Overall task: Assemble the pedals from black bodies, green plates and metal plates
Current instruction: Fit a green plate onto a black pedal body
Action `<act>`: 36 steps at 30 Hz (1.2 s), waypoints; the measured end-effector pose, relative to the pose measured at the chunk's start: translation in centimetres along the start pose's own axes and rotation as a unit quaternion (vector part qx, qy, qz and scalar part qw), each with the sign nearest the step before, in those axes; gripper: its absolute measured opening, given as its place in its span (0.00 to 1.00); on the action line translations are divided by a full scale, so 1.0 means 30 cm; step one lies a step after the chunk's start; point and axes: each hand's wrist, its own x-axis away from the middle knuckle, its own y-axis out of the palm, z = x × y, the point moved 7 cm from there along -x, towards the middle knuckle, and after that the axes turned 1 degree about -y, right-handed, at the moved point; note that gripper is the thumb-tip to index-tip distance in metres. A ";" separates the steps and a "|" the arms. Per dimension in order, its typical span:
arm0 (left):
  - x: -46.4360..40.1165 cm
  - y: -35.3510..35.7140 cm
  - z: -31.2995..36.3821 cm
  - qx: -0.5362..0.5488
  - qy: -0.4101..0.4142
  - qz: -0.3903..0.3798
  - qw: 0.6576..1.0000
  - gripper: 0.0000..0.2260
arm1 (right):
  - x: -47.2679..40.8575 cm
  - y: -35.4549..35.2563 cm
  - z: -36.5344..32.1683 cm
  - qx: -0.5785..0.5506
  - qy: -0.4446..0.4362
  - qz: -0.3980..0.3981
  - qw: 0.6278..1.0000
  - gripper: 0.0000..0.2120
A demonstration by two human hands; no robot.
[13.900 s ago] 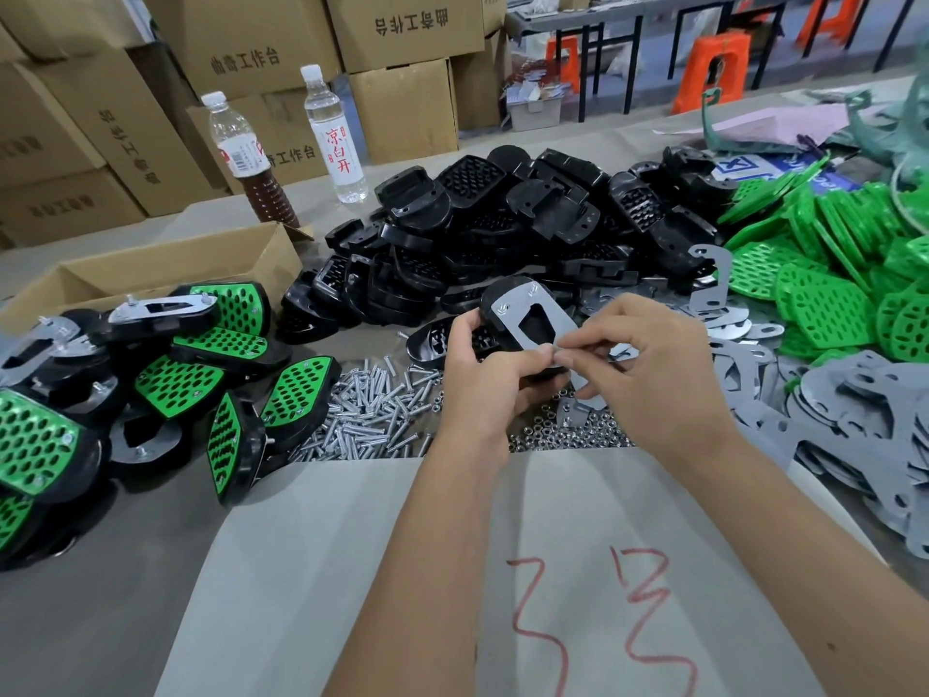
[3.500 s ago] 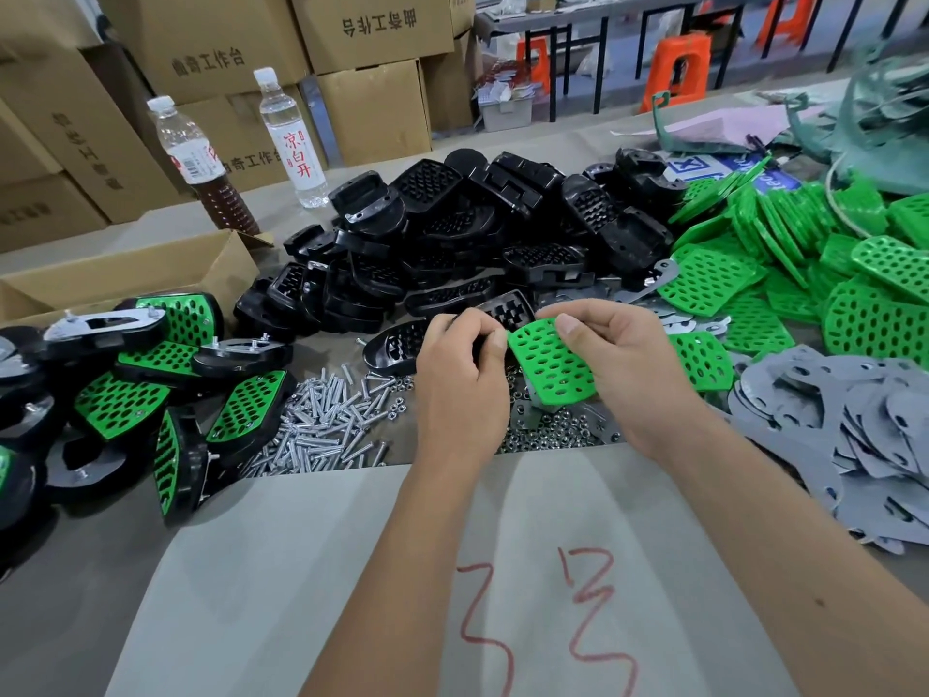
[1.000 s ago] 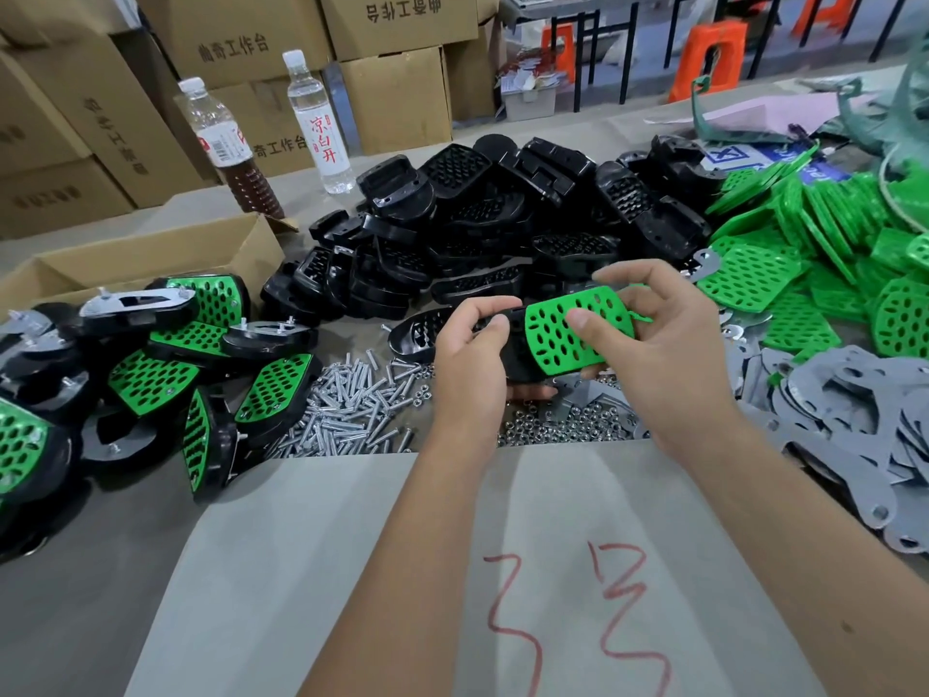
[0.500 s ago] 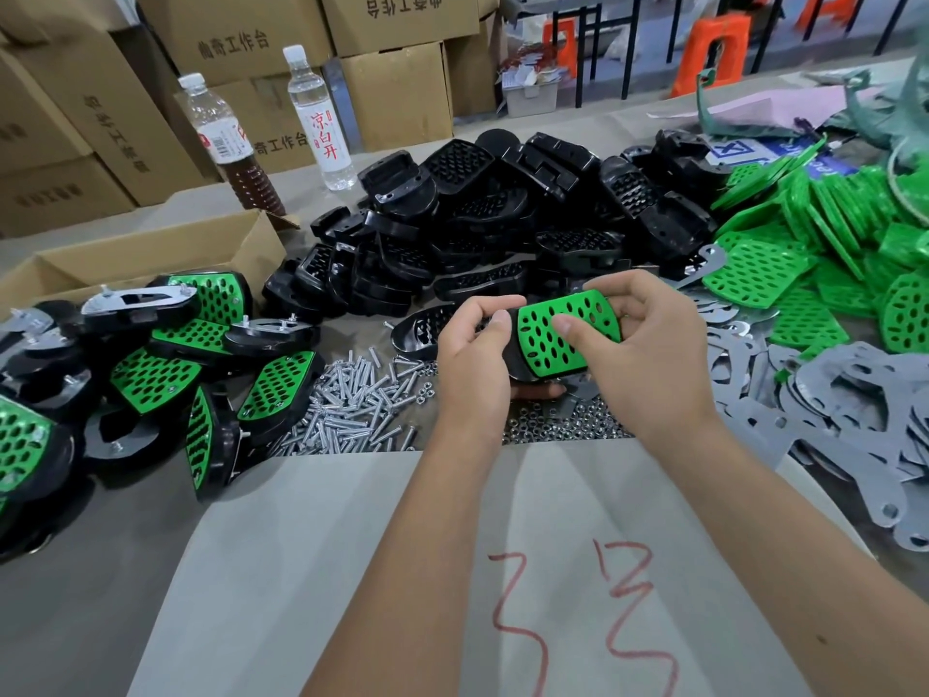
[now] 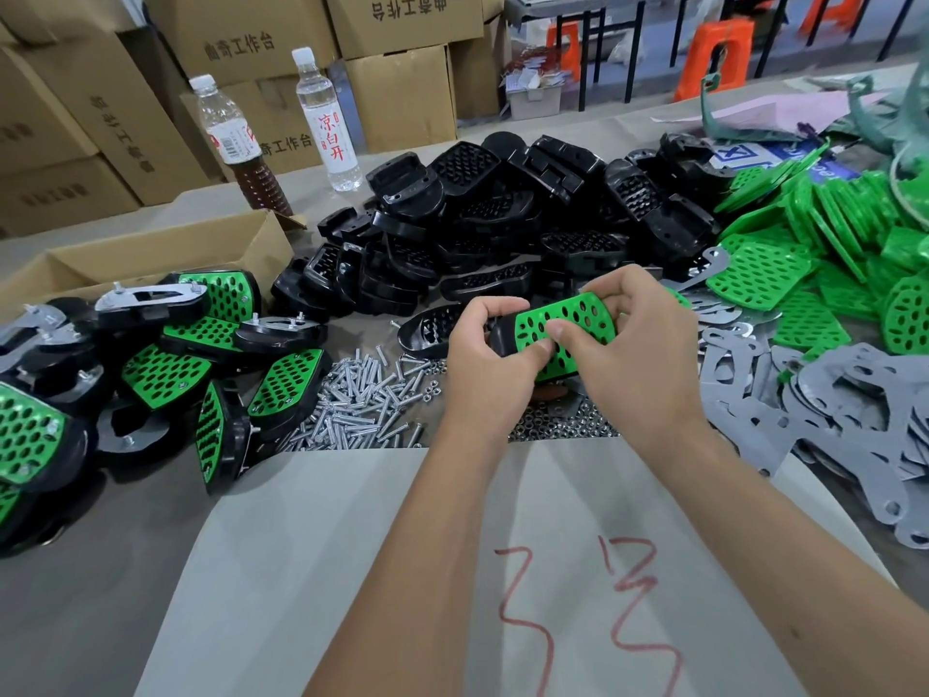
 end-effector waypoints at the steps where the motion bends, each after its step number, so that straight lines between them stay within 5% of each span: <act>1: 0.001 0.001 0.003 -0.002 0.008 -0.002 1.000 0.16 | 0.003 -0.004 0.001 -0.004 0.001 0.001 1.000 0.15; 5: -0.001 0.006 -0.003 0.020 -0.005 -0.014 1.000 0.17 | 0.012 -0.021 0.002 -0.023 -0.008 0.002 1.000 0.14; 14: -0.009 0.001 -0.008 0.060 -0.019 -0.001 0.998 0.18 | -0.016 -0.046 -0.027 0.130 -0.098 0.001 0.987 0.20; 18: -0.011 0.001 -0.009 0.065 -0.024 -0.012 0.998 0.16 | -0.011 -0.021 0.053 -0.002 0.038 -0.061 0.997 0.26; 23: -0.008 0.015 -0.012 0.150 -0.075 -0.055 0.984 0.14 | -0.019 0.006 0.090 -0.225 0.121 -0.126 0.959 0.14; 27: -0.009 0.047 -0.016 0.126 -0.073 -0.106 0.984 0.07 | -0.022 0.005 0.101 -0.267 0.124 -0.121 0.948 0.13; 36: -0.002 0.044 0.000 0.178 -0.067 -0.142 0.971 0.09 | -0.013 0.038 0.102 -0.368 0.188 -0.180 0.893 0.14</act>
